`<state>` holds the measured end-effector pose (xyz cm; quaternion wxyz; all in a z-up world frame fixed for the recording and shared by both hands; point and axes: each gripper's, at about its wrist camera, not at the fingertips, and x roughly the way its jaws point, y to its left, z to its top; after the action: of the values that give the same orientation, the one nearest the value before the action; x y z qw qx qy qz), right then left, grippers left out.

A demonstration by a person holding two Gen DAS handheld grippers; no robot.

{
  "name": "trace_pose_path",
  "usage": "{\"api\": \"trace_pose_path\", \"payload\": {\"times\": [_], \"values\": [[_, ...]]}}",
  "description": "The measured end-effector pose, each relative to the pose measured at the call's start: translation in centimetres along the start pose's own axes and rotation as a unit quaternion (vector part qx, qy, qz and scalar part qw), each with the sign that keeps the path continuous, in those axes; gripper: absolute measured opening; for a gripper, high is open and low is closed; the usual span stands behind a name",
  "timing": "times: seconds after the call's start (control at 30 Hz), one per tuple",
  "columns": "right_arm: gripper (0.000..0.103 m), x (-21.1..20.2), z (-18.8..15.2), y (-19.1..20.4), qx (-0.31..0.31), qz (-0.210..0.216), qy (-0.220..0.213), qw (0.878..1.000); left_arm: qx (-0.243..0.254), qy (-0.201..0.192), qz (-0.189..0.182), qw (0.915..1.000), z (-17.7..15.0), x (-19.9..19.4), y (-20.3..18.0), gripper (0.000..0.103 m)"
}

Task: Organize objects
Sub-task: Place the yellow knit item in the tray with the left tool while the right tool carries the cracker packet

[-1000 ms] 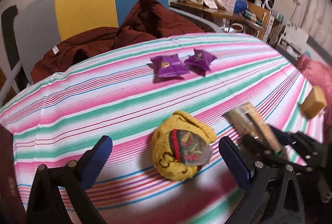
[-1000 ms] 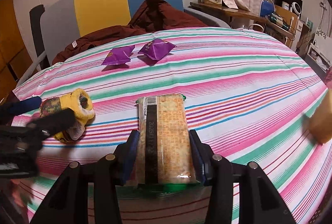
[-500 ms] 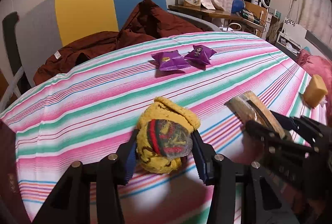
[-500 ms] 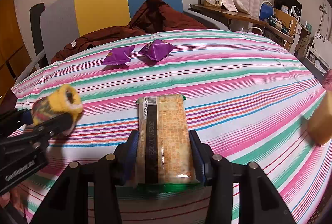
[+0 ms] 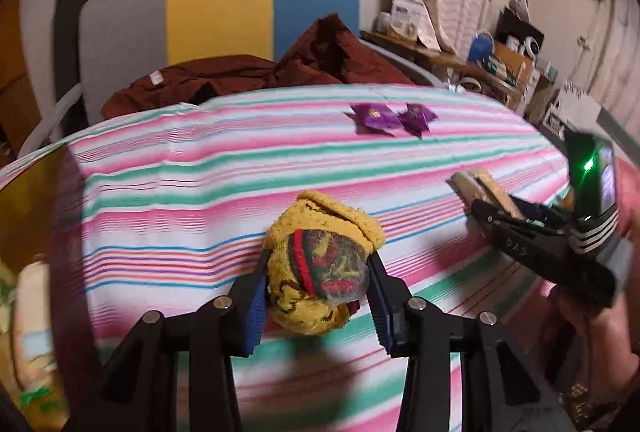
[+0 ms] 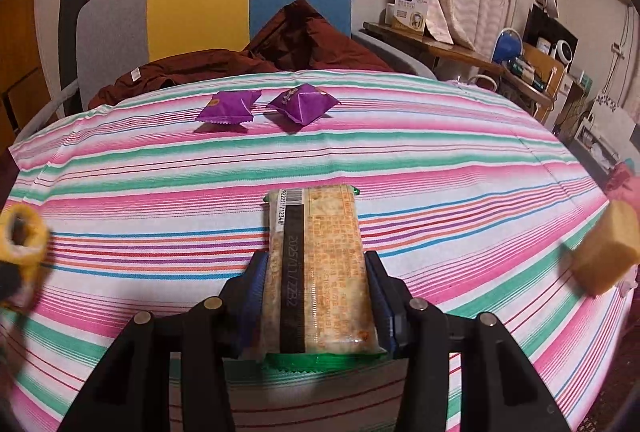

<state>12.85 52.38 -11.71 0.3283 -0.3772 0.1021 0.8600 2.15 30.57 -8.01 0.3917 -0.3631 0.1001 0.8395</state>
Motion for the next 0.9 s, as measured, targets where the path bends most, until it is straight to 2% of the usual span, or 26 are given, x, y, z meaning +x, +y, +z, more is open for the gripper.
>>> {"api": "trace_pose_path", "payload": {"times": [0.27, 0.47, 0.7, 0.9], "values": [[0.048, -1.1, -0.1, 2.4, -0.065, -0.009, -0.027, 0.998, -0.034, -0.047, 0.033, 0.9977, 1.0, -6.1, 5.8, 0.044], [0.048, -1.7, -0.1, 4.4, -0.107, 0.003, -0.022, 0.994, -0.088, -0.056, 0.069, 0.9922, 0.9, -8.7, 12.2, 0.044], [0.048, -4.2, 0.1, 6.6, -0.069, 0.068, -0.022, 0.995, -0.151, -0.057, 0.114, 0.9803, 0.4, -10.6, 19.6, 0.044], [0.048, -7.9, 0.2, 12.2, -0.076, 0.141, -0.035, 0.986, -0.202, -0.041, 0.166, 0.9644, 0.5, -11.0, 25.9, 0.045]]}}
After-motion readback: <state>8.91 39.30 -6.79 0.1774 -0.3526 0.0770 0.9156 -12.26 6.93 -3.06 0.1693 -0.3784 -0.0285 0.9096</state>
